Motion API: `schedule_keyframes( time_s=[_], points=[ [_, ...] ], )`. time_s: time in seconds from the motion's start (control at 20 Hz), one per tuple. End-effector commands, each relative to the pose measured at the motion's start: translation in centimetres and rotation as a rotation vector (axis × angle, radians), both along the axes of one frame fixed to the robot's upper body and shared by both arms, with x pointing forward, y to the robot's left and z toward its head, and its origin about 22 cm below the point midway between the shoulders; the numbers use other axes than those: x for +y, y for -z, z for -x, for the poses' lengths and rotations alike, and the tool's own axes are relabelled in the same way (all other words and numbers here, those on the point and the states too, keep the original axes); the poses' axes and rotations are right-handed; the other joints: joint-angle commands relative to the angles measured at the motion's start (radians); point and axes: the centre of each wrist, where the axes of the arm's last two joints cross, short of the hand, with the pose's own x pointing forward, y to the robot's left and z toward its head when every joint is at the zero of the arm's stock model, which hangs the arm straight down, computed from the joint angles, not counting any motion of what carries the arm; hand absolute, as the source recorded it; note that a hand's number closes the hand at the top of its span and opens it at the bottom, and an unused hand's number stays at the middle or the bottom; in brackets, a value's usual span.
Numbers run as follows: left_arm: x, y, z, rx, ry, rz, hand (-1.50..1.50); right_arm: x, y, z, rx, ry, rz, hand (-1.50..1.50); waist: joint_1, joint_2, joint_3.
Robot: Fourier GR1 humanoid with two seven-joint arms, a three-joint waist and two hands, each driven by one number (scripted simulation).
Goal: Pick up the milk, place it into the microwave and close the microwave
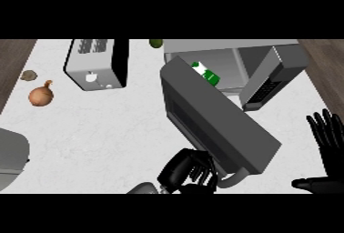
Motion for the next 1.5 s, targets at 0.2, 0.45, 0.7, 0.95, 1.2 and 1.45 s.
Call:
schedule_keyframes(
  time_s=[0.2,0.45,0.7,0.95,1.2,1.45],
  points=[
    [-1.9,-1.9,-2.9,-0.039,-0.067,-0.014,1.5,0.6,-4.1,-1.2,-0.085,-0.176,-0.009,-1.5,-0.077,0.018,-0.003],
    [-2.2,-4.7,-4.7,-0.067,-0.197,0.155,1.5,1.0,-5.6,-2.0,-0.115,-0.176,-0.001,-1.5,-0.12,0.034,-0.007],
    [-2.4,-6.6,-6.7,-0.16,-0.269,0.249,-1.5,1.4,-7.3,-2.8,-0.16,-0.207,-0.002,-1.5,-0.157,0.042,-0.007],
    [-2.7,-8.0,-8.5,-0.179,-0.315,0.279,-1.5,1.0,-8.6,-3.3,-0.177,-0.232,-0.014,-1.5,-0.195,0.054,-0.004],
    [-3.0,-9.2,-9.8,-0.212,-0.353,0.297,-1.5,1.3,-9.6,-4.0,-0.194,-0.276,-0.03,-1.5,-0.231,0.062,-0.002],
    [-3.2,-10.2,-11.1,-0.221,-0.37,0.307,-1.5,1.5,-10.3,-4.6,-0.199,-0.328,-0.04,-1.5,-0.255,0.079,0.001]
  ],
)
